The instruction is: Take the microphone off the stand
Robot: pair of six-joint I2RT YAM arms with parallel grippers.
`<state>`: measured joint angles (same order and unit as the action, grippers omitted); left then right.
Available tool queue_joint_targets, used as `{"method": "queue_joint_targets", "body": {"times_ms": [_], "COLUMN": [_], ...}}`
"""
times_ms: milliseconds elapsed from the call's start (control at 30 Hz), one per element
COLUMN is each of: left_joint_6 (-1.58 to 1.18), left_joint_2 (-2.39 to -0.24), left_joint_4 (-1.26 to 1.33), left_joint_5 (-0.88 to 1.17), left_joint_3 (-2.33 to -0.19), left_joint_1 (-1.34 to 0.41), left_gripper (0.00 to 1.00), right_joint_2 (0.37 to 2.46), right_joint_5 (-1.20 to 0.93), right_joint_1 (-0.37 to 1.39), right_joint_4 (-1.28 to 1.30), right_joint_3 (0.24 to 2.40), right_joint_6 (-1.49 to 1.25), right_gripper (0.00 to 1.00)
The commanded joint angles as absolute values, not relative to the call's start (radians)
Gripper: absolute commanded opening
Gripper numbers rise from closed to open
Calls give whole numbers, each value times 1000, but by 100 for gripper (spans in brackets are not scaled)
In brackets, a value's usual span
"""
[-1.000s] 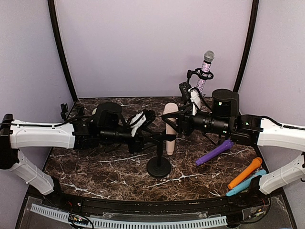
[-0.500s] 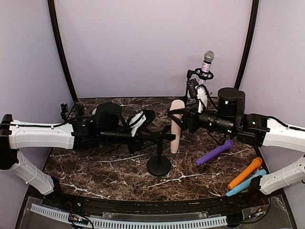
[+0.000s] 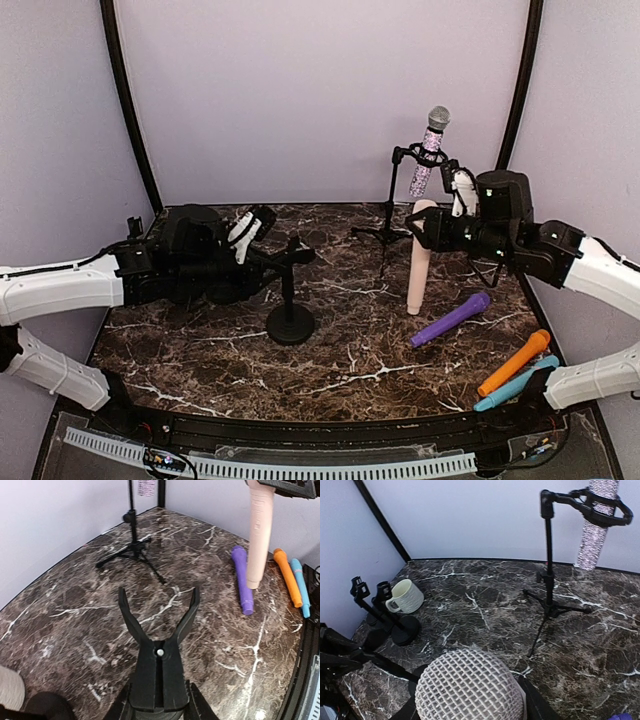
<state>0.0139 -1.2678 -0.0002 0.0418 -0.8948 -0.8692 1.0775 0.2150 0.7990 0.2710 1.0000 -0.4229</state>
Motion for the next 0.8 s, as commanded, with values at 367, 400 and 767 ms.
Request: {"method": "queue_joint_targets", "body": {"times_ms": [367,400,767], "left_joint_6": [-107,-116,-257], "left_joint_2": [-962,-949,-841], "left_joint_4": [-356,-365,-378], "left_joint_5": [-188,-211,-467], "left_joint_3": [-805,-798,-716], "left_joint_1": [-657,-651,-594], "left_gripper": [1,0,1], "right_joint_2": [964,955,877], "right_joint_5": [89,84,57], "right_joint_1": [274,246,51], "right_joint_4": [481,491,516], "right_joint_3": [829,817,635], "right_joint_6": [-733,-747,-911], "right_gripper": [25,24,22]}}
